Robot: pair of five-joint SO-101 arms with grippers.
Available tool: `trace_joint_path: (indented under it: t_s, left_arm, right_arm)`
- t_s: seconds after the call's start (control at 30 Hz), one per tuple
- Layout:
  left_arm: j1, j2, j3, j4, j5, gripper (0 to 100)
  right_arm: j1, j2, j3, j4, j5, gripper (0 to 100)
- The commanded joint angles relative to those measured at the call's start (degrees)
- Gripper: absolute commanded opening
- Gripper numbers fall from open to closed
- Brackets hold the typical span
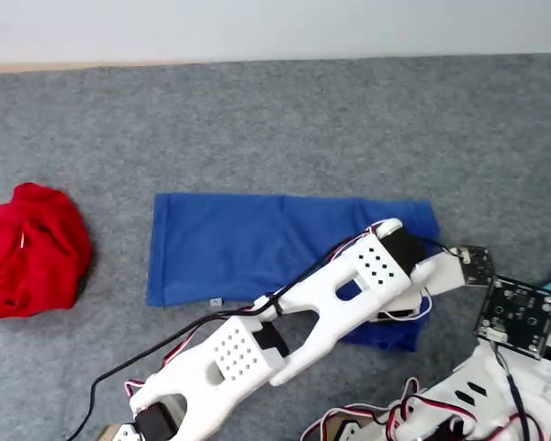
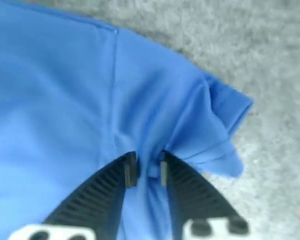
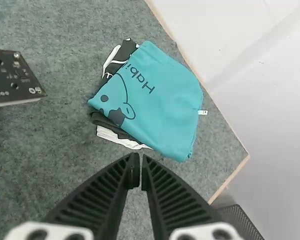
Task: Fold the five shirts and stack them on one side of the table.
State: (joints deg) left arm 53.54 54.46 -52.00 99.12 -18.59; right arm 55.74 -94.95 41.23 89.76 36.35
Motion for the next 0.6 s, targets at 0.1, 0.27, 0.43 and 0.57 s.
trace_joint_path:
  t_s: [0.1, 0.27, 0.43, 0.57]
  left_arm:
    - [2.0, -6.2, 5.0, 1.5, 0.8, 15]
    - [4.6, -11.1, 12.6, 1.4, 0.5, 17]
    - [5.3, -12.0, 15.6, 1.3, 0.6, 18]
    - [5.5, -12.3, 15.6, 1.3, 0.6, 18]
  right_arm:
    - [-0.1, -0.2, -0.2, -0.7, -0.3, 1.1]
    - [-0.1, -0.2, -0.2, -0.7, -0.3, 1.1]
    - [-0.1, -0.2, -0.1, -1.0, -0.3, 1.1]
    - [-0.1, -0.1, -0.1, -1.1, -0.3, 1.1]
